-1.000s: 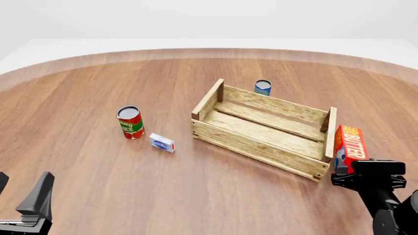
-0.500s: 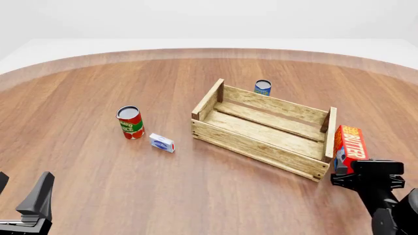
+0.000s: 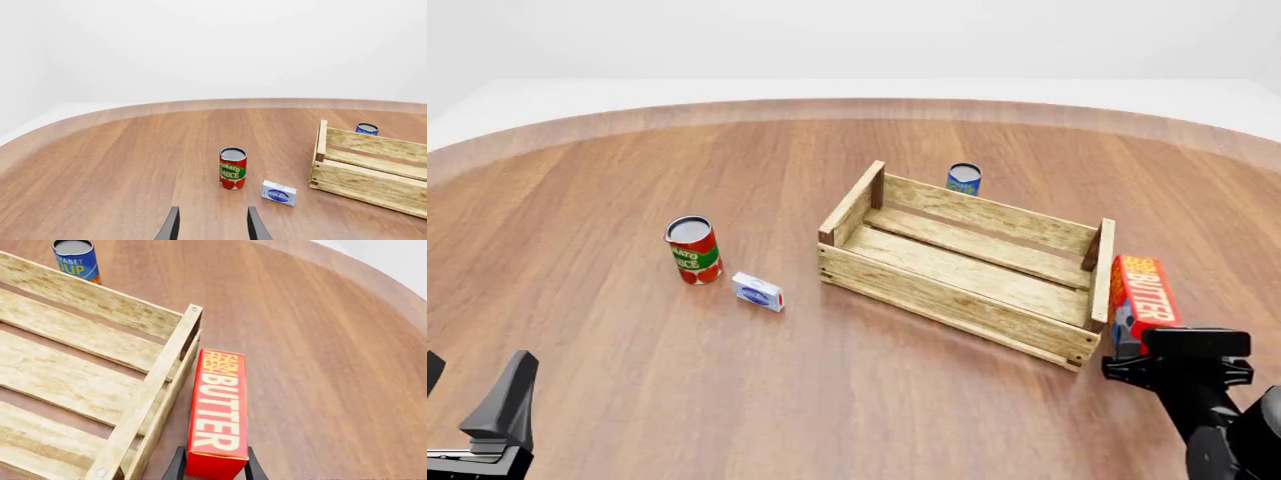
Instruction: Pick up the butter and put it in the tray.
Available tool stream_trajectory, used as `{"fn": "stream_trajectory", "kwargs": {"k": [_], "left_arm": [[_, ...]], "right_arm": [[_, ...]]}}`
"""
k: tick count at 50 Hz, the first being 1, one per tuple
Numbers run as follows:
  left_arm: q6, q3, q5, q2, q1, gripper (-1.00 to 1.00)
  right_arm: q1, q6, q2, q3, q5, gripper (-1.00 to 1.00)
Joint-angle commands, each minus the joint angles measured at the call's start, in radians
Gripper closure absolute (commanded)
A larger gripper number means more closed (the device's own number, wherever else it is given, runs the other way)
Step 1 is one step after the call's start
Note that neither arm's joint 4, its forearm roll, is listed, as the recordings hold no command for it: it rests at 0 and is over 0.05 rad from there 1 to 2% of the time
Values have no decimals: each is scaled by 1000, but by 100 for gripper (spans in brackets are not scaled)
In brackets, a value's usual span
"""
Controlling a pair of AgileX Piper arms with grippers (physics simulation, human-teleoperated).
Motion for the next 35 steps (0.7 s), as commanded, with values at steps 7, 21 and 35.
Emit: {"fn": "stream_trajectory", "kwargs": {"k": [7,21,35], "left_arm": [[0,0,0,0,0,-100],[0,0,0,0,0,-100],[0,0,0,0,0,-100]], "right_arm": [[-3,40,-91,35,-2,100],[-23,50,-255,107,23,100],[-32,57,-410,144,110,100]]}}
